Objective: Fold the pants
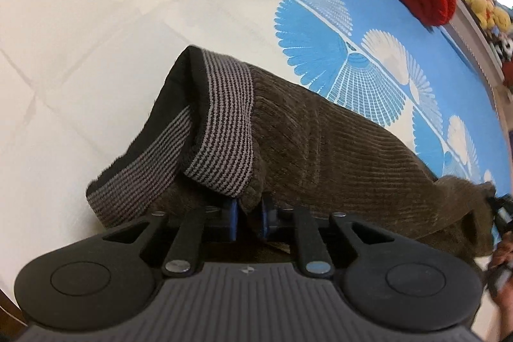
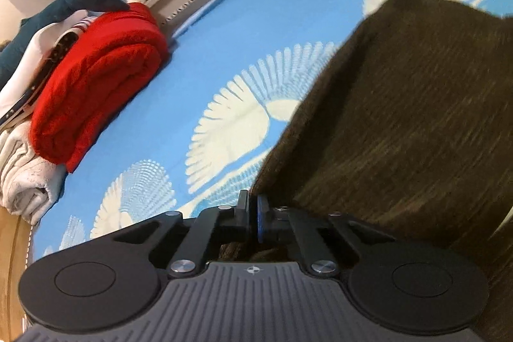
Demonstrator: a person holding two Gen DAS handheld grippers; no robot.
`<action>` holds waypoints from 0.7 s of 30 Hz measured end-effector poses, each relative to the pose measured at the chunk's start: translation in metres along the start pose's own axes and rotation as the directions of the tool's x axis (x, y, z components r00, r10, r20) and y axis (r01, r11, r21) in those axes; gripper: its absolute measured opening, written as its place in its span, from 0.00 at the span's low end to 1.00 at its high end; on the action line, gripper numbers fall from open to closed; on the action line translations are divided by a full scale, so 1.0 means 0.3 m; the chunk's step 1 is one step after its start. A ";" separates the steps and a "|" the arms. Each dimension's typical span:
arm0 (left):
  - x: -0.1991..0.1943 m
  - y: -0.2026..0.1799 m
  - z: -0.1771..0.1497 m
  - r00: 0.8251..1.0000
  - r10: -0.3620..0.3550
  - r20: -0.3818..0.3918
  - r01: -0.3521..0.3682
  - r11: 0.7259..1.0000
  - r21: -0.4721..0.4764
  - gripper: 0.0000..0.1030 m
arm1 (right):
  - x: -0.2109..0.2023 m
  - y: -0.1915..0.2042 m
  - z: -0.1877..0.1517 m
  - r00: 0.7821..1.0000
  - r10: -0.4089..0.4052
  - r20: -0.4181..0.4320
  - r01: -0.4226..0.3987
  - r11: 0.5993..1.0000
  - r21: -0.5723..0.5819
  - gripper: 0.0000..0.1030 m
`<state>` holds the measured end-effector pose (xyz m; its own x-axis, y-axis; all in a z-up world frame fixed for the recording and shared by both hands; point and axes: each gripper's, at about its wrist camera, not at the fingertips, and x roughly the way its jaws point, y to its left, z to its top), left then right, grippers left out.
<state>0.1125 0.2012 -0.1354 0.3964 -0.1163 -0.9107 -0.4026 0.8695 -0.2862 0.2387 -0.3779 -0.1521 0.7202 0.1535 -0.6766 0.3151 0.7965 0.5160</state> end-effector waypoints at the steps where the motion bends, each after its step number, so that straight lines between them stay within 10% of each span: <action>1: -0.012 -0.008 -0.002 1.000 0.003 0.014 -0.003 1.000 0.021 0.08 | -0.026 0.010 0.007 1.000 -0.001 0.009 0.001 1.000 -0.011 0.03; 9: -0.189 0.020 -0.032 0.986 -0.057 0.154 0.044 0.995 0.088 0.03 | -0.438 0.066 -0.020 0.996 -0.006 0.089 0.021 0.987 -0.161 0.02; 15: -0.250 0.081 -0.078 0.990 -0.019 0.139 -0.001 0.990 0.143 0.03 | -0.700 -0.035 -0.239 0.996 -0.081 -0.023 0.074 0.975 -0.209 0.03; 21: -0.186 0.133 -0.072 0.999 0.034 0.000 -0.034 0.990 0.137 0.08 | -0.640 -0.219 -0.472 0.890 -0.270 -0.368 0.131 0.924 -0.360 0.07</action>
<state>0.0565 0.2322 -0.1023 0.3820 -0.0866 -0.9201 -0.2993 0.9303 -0.2118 -0.0079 -0.3767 -0.1304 0.3281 0.1371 -0.9346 0.1630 0.9663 0.1990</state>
